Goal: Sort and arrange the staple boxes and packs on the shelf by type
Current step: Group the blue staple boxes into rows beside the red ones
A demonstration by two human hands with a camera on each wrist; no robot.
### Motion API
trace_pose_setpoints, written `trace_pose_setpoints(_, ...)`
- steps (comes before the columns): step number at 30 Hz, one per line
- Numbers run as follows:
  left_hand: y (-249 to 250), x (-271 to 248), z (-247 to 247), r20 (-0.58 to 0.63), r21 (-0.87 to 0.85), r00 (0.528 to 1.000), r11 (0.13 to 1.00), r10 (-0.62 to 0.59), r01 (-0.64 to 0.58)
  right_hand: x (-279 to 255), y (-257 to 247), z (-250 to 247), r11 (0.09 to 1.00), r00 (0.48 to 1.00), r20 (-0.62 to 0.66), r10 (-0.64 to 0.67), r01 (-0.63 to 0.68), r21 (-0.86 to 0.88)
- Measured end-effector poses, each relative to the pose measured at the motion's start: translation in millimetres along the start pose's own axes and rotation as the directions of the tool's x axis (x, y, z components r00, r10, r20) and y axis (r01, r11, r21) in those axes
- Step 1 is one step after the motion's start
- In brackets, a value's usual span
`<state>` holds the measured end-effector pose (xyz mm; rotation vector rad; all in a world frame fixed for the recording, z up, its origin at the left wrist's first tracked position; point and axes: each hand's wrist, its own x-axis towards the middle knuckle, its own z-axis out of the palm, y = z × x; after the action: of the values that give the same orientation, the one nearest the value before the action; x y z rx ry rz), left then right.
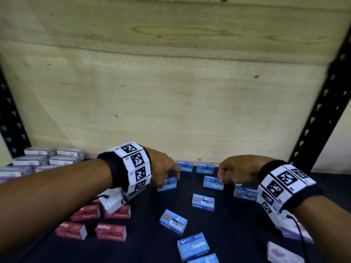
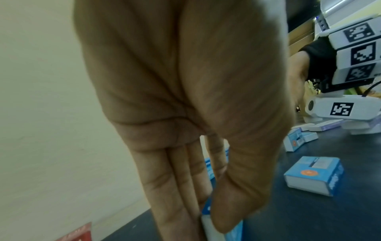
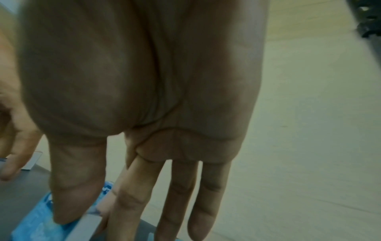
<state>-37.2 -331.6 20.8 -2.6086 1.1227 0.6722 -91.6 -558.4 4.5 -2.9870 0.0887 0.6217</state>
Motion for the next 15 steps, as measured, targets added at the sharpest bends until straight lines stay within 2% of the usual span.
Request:
trace_pose_setpoints(5, -5.8, 3.2, -2.2, 0.063, -0.106, 0.998, 0.994, 0.012, -0.005, 3.0, 2.3, 0.2, 1.000, 1.000, -0.030, -0.005, 0.005, -0.001)
trace_pose_setpoints(15, 0.0, 22.5, -6.0, -0.071, -0.039, 0.996, 0.998, 0.056, -0.059, 5.1, -6.7, -1.7, 1.000, 0.999, -0.036, 0.007, -0.008, -0.022)
